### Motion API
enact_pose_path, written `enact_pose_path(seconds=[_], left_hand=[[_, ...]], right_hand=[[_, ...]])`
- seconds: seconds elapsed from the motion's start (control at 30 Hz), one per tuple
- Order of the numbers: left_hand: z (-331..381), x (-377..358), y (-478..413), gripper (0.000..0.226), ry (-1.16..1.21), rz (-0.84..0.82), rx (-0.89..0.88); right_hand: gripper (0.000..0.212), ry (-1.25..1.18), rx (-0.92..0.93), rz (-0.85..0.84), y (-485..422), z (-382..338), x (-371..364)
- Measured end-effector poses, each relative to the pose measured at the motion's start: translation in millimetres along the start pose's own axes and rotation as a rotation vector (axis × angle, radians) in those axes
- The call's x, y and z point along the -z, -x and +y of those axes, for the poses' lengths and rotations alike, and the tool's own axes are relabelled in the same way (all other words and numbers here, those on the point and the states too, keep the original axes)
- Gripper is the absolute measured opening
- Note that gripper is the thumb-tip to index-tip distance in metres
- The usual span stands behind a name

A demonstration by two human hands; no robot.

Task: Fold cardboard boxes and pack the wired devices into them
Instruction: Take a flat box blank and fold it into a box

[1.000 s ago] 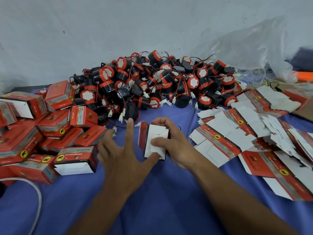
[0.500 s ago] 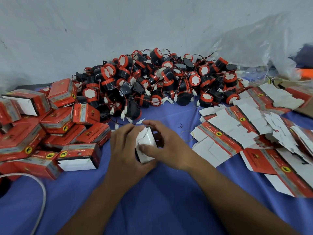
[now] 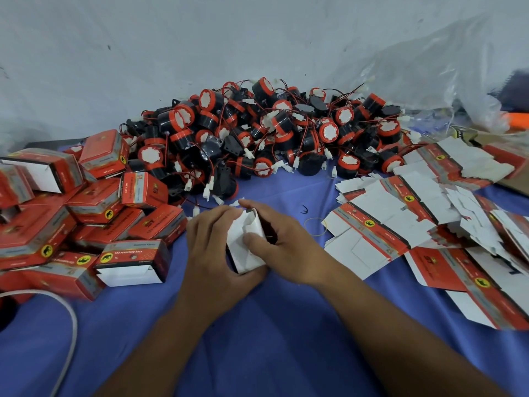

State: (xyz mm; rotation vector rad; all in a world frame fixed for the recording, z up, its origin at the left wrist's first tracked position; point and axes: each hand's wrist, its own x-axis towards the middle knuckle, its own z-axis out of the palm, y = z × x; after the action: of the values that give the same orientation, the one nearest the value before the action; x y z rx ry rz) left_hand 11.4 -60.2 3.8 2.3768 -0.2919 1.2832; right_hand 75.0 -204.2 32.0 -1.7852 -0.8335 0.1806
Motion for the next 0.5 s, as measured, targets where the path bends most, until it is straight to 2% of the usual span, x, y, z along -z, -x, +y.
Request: enact_pose_path(seconds=[0.2, 0.5], left_hand=[[-2.2, 1.5, -0.4, 0.067, 0.0, 0.008, -0.014], [-3.1, 0.9, 0.7, 0.069, 0.051, -0.006, 0.008]], right_hand=[[0.06, -0.15, -0.012, -0.085, -0.8, -0.6, 1.7], [0.059, -0.119, -0.017, -0.067, -2.1, 4.3, 2.8]])
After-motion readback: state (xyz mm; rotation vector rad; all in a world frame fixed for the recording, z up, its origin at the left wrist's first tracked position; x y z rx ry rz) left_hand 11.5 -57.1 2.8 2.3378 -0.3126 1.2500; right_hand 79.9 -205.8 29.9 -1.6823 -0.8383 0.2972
